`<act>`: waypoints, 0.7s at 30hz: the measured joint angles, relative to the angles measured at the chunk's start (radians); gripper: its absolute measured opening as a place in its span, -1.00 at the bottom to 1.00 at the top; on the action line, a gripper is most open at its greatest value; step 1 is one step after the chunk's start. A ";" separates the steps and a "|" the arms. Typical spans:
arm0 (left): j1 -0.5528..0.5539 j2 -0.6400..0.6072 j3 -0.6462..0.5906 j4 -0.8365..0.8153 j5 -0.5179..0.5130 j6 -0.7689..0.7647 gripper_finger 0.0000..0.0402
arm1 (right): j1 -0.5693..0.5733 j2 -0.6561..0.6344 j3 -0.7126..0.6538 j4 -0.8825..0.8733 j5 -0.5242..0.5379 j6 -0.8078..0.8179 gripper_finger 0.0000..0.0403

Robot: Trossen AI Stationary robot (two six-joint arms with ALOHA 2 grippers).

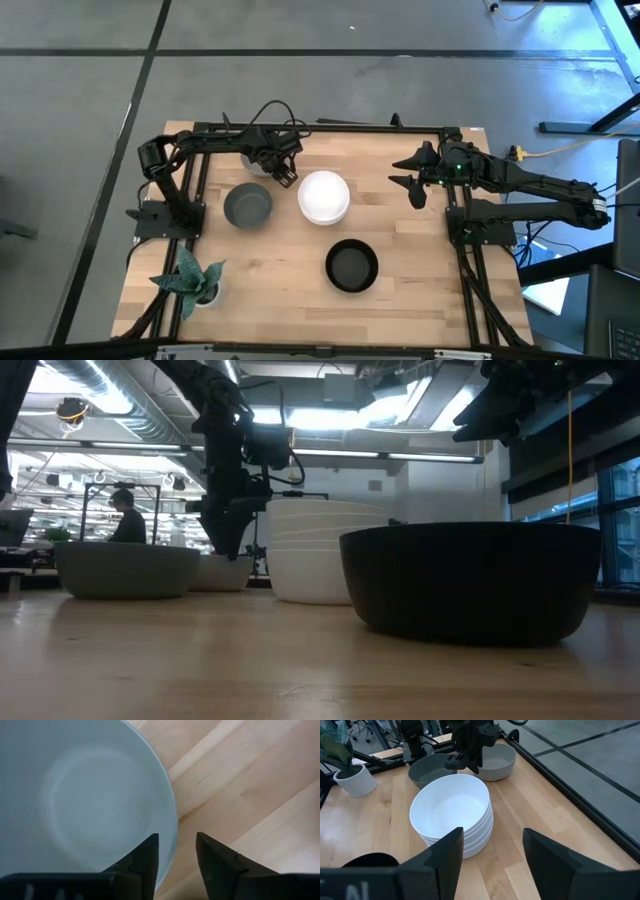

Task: Nest bowls inside each other
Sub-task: Stack the light gray bowl on top of the white bowl

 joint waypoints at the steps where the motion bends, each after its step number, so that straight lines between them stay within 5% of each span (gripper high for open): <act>1: 0.000 0.000 0.000 0.000 0.000 0.000 -0.41 | 0.000 0.000 0.000 0.000 0.000 0.000 0.03; 21: 0.003 0.036 0.002 0.001 0.028 -0.002 -0.97 | 0.000 0.000 0.000 0.000 0.000 0.002 0.03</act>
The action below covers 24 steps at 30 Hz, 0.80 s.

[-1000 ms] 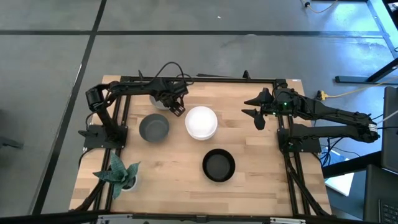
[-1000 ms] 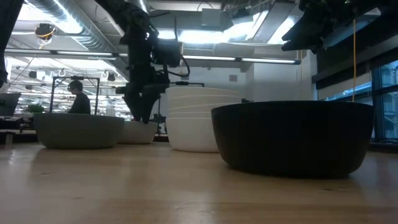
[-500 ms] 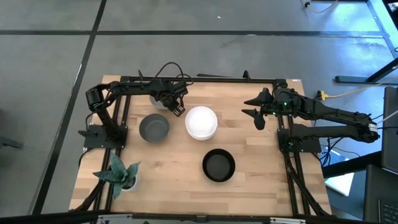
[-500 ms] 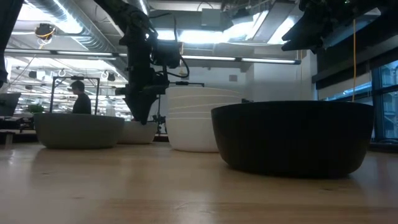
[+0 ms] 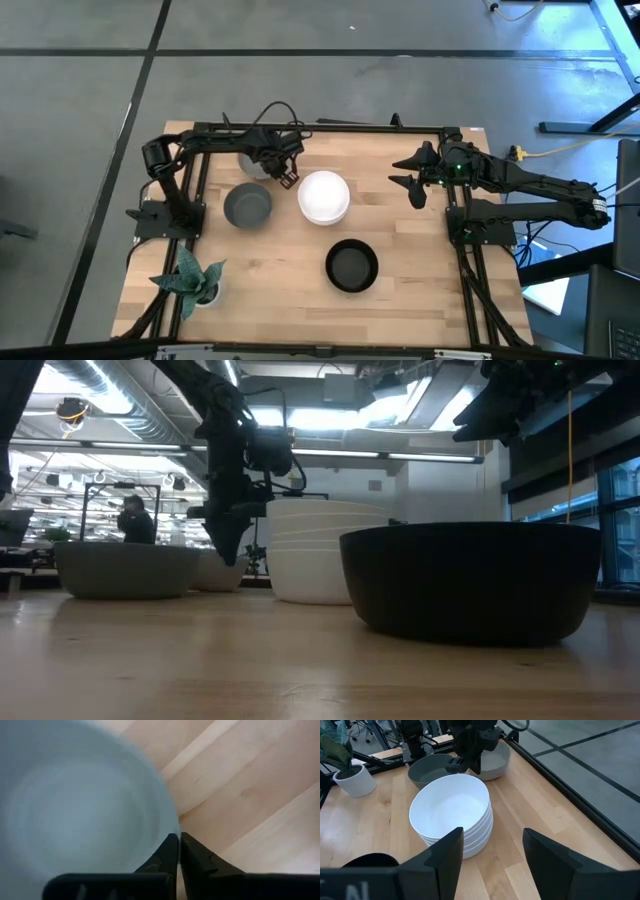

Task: Nest bowls inside each other
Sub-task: Stack the light gray bowl on top of the white bowl

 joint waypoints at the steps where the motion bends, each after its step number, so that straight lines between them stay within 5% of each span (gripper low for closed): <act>1: 0.000 0.007 0.001 -0.004 0.000 0.003 -0.97 | 0.000 0.000 0.000 0.000 0.000 0.000 0.03; 24: -0.011 -0.071 0.095 -0.092 -0.065 0.074 -1.00 | 0.000 0.000 0.000 0.008 0.001 -0.002 0.03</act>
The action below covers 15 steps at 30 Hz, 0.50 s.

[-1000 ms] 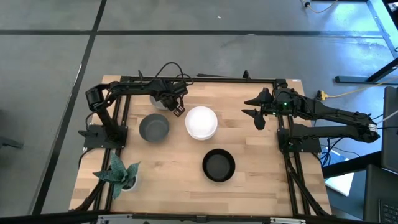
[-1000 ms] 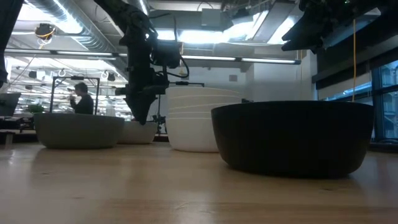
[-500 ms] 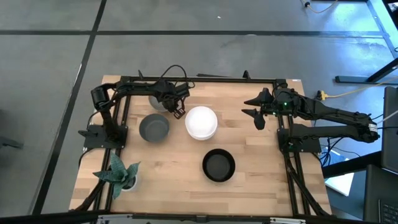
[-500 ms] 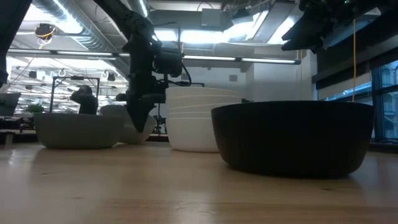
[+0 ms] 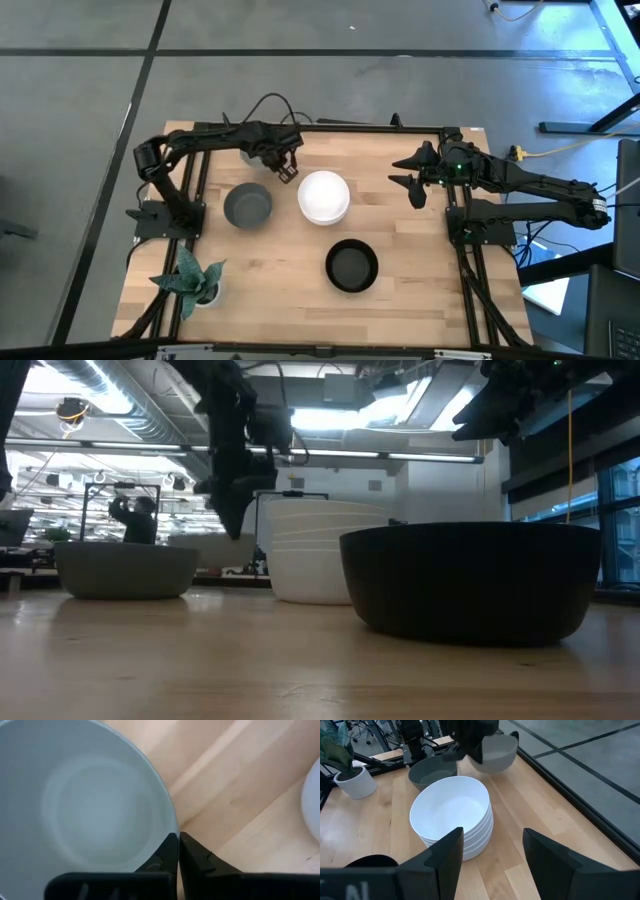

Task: Nest bowls inside each other
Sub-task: Stack the light gray bowl on top of the white bowl

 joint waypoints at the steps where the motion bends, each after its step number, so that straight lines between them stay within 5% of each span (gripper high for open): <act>1: 0.000 -0.002 0.021 -0.010 -0.008 0.005 -1.00 | 0.000 0.000 0.000 0.000 0.000 0.000 0.03; 15: -0.105 -0.012 0.392 -0.160 -0.035 0.112 -1.00 | 0.000 0.000 0.000 0.000 0.008 -0.004 0.03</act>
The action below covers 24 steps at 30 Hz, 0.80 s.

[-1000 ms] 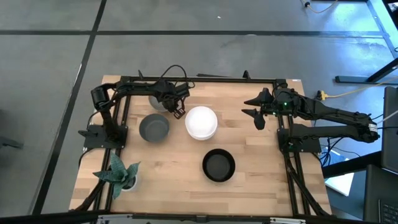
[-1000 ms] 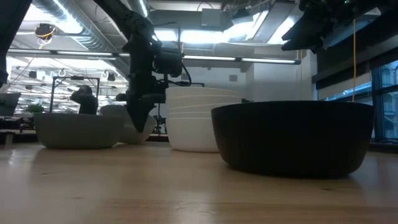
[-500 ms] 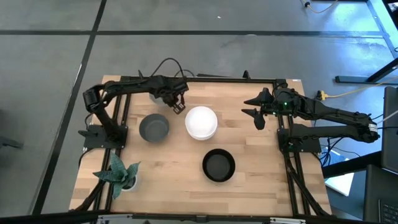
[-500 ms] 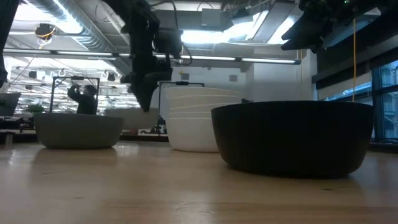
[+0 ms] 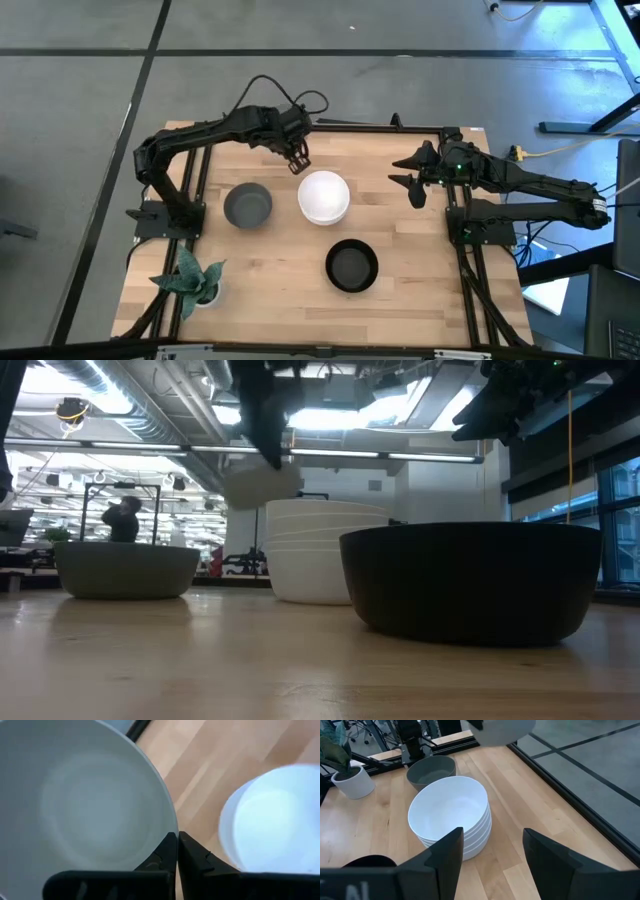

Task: Nest bowls inside each other
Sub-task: Stack the light gray bowl on top of the white bowl

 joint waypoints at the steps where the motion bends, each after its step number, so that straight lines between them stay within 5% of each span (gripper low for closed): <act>1: -0.010 0.000 0.025 -0.007 0.000 0.001 -1.00 | 0.000 0.000 0.000 0.000 0.000 0.000 0.03; 7: -0.094 -0.001 0.140 -0.012 0.064 0.028 -1.00 | 0.000 0.000 0.000 0.000 0.000 -0.001 0.03; 15: -0.230 -0.001 0.149 0.039 0.188 0.028 -1.00 | 0.000 0.000 0.000 0.000 0.000 -0.005 0.03; 24: -0.381 0.014 0.151 0.102 0.182 -0.034 -1.00 | 0.000 0.000 0.000 -0.001 0.000 -0.026 0.03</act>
